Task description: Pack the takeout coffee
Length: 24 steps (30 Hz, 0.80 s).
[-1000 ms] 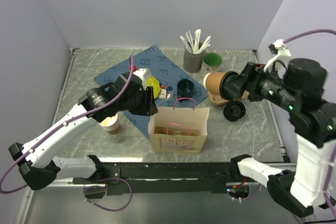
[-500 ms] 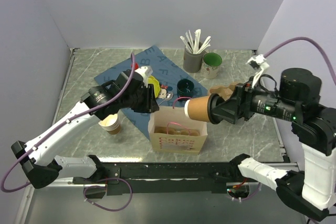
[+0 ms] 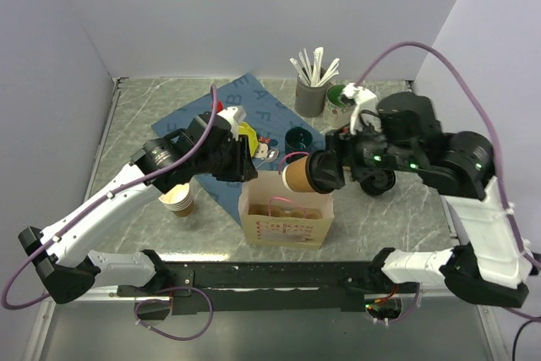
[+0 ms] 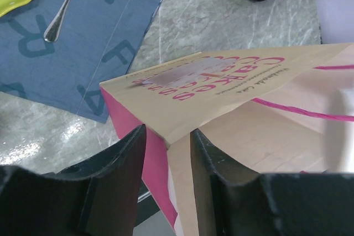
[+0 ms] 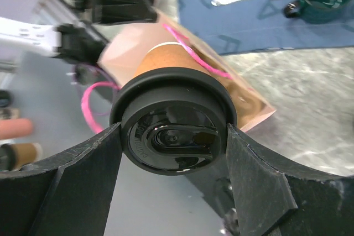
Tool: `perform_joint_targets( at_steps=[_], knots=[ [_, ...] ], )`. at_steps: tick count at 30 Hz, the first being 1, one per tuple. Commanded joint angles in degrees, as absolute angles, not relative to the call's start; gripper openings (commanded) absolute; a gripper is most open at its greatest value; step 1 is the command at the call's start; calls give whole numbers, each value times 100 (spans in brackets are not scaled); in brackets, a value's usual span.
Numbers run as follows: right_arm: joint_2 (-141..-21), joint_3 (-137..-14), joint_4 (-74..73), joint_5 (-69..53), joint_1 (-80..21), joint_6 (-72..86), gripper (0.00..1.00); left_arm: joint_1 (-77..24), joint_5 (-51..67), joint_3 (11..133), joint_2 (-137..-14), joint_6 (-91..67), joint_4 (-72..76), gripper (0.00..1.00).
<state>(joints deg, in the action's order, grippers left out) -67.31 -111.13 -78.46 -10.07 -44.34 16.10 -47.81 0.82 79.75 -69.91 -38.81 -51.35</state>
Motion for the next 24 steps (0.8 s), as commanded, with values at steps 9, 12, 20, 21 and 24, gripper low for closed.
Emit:
perform_joint_targets(
  at_steps=[9, 12, 20, 21, 24],
  knots=[
    [-7233, -10829, -8209, 536, -5449, 1125, 49, -4764, 246, 8025, -6829, -4236, -4896, 41],
    [-7260, -10723, -8130, 632, -5572, 1011, 48, -4764, 246, 8033, -6873, -4341, -4957, 39],
    [-7233, -10380, -8103, 843, -5730, 1010, 47, -4764, 333, 8139, -7040, -4245, -5230, 30],
    [-7259, -10415, -8147, 861, -5748, 1054, 47, -4764, 395, 8139, -7031, -4202, -5238, 31],
    [-7251, -10328, -8113, 923, -5774, 1178, 47, -4764, 492, 8235, -7084, -4061, -5352, 34]
  ],
)
